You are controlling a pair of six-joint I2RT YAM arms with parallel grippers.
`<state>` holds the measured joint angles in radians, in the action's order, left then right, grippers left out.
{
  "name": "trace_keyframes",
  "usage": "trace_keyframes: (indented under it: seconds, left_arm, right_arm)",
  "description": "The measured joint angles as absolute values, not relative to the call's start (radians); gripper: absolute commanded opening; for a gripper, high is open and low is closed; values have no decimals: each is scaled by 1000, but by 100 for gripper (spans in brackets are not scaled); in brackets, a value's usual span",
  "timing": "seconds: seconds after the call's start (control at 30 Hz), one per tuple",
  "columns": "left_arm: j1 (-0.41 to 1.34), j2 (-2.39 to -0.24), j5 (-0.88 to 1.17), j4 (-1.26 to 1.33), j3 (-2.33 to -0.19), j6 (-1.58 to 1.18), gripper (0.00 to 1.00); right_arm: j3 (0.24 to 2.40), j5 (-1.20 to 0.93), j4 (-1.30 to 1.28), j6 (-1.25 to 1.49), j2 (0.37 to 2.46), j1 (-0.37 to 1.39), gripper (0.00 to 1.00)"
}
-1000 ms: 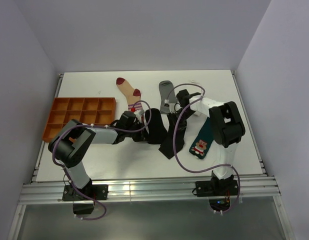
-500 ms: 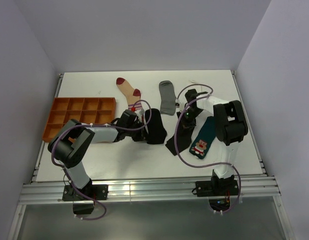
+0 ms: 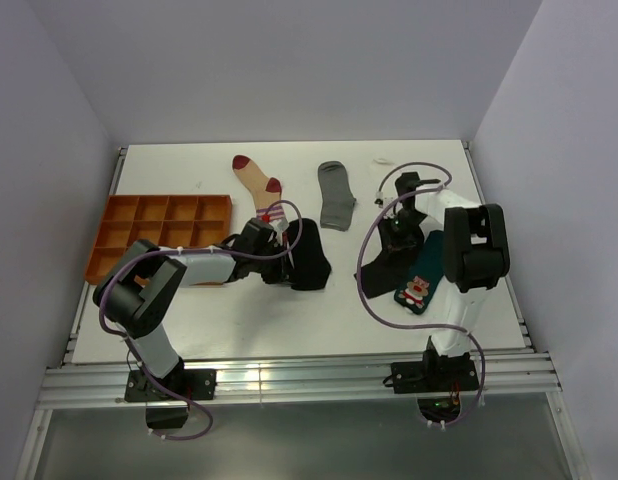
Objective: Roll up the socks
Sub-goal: Roll the sock at the center of the board.
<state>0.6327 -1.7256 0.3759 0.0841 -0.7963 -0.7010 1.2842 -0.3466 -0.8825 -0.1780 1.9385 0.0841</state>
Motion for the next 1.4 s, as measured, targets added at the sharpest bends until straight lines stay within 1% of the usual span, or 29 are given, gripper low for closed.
trace_keyframes:
  seconds: [0.07,0.23,0.47,0.67,0.83,0.9,1.0,1.17,1.4]
  left_arm:
    - [633,-1726,376,59,-806,-702,0]
    - [633,-1728,371,-43,-848,-704,0]
    - [632,-1754,375,-163,-912,-724,0]
    - [630,-1789,403,-226,-961,-746,0]
    - [630,-1807,421,-276,-990,-750,0]
    - [629,-1814,430,-291,-1000,-751,0]
    - [629,-1827,444,-309,-1014,-754,0]
    - [629,-1847,474,-327,-1032,-757,0]
    - [628,-1864,496,-358,-1052,-756,0]
  right_arm:
    - [1283,-341,-860,-205,1917,87,32]
    - [1282,-368,-790,-266,1823,151,34]
    - [1245,-460,-675,-374,1692,327,34]
    - [1082,-501,-561,-476,1602,464,36]
    - [934,-497,-470,-551,1462,564,41]
    - [902,-499,-441,-569,1413,593,44]
    - [863,-498,-387,-598,1354,631,44]
    - [792,-471,-297,-632,1333,698,44]
    - [666,-350,-183,-684,1333,849,45]
